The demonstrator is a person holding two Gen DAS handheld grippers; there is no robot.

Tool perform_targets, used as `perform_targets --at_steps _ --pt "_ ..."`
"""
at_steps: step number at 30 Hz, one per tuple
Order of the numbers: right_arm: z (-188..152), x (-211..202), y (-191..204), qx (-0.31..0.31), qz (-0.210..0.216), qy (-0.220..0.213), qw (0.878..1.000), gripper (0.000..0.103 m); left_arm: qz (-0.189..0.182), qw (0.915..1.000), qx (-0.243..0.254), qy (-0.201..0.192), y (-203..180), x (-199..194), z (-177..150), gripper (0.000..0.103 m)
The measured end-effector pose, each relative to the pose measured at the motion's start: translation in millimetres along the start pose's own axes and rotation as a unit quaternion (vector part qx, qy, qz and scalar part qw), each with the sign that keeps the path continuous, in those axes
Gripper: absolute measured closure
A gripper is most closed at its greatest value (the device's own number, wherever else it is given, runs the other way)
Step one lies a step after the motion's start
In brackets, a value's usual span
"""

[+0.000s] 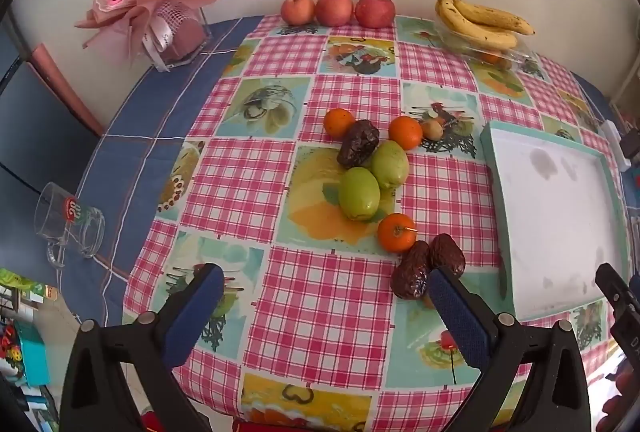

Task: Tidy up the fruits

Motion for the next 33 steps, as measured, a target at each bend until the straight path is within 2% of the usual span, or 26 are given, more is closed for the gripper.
perform_targets --at_steps 7,20,33 --pt "2 6 -1 0.002 -0.004 0.009 1.0 0.011 0.005 0.9999 0.01 -0.002 -17 7 -9 0.0" --pt "-1 4 -3 0.007 -0.006 0.008 1.0 0.011 0.003 0.9989 0.046 0.007 -23 4 -6 0.0" --pt "-1 4 -1 0.007 -0.007 0.008 1.0 0.011 0.007 0.9985 0.054 0.008 -28 4 -5 0.0"
Point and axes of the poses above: each gripper's, at about its wrist camera, not at the fingertips, and x roughly the way its jaws point, y to its left, z to its top, the point moved 1 cm from there along x, roughly the way its jaws point, and after that the axes turned 9 degrees about -z, right-handed, at the moved point
